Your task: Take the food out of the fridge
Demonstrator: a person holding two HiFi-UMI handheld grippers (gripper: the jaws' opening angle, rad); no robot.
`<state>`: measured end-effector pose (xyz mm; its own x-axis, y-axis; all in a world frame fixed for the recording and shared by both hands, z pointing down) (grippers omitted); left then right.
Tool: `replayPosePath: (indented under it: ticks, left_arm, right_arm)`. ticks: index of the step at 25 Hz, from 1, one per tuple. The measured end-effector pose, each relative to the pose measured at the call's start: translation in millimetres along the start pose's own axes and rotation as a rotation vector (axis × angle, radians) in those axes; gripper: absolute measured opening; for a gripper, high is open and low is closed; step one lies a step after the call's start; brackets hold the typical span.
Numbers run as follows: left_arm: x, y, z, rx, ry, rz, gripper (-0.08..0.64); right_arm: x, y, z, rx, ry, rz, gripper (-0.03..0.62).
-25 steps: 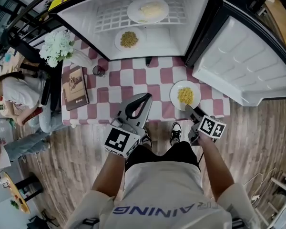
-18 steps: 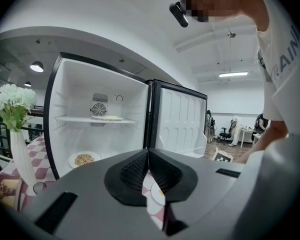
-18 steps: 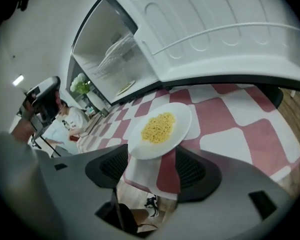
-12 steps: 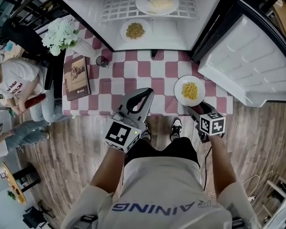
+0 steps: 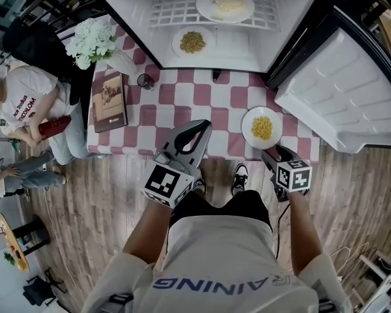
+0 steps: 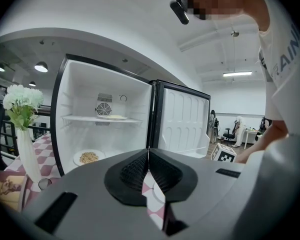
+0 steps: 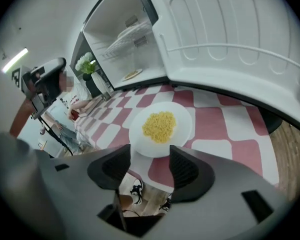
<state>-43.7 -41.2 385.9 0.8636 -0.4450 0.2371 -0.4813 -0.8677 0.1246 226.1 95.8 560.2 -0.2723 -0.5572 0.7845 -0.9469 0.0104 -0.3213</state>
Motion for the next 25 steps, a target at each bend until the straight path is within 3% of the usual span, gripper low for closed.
replayPosePath:
  ticks: [1,3,4,9,16,25]
  left_arm:
    - [-1,0,1,0.0,-0.006,0.006,0.014]
    - [-4,1,4,0.0,-0.015,0.022,0.014]
    - [-6,2,6,0.0,-0.019,0.032,0.014]
    - [-22,6,20,0.0,-0.058,0.083,0.014]
    - [-56,14,56,0.029,-0.143,0.16,0.014]
    - [-94,21,95,0.075,-0.234,0.229,0.014]
  right_arm:
    - [-5,2,7,0.009,-0.041,0.002,0.225]
    - [-16,12,26,0.006,-0.137,0.011,0.066]
    - [-21,19,37,-0.01,-0.182,0.024,0.049]
    - [-51,59,96,-0.135,-0.389,0.089,0.029]
    - [-94,106,163,-0.214,-0.665,0.161,0.021]
    - [-129,157,218,-0.225,-0.839,0.258,0.021]
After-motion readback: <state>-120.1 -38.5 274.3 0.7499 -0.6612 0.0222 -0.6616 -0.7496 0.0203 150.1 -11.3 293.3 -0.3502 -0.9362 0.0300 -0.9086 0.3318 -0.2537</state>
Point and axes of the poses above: the fingertips, and each gripper's own axes: x forward along the fingers, y to its left, z out of its top, the point moved 9 cm from there along -x, backward along the fingers, and after that the axes turned 2 degrees about -x, right-handed, at the moved point
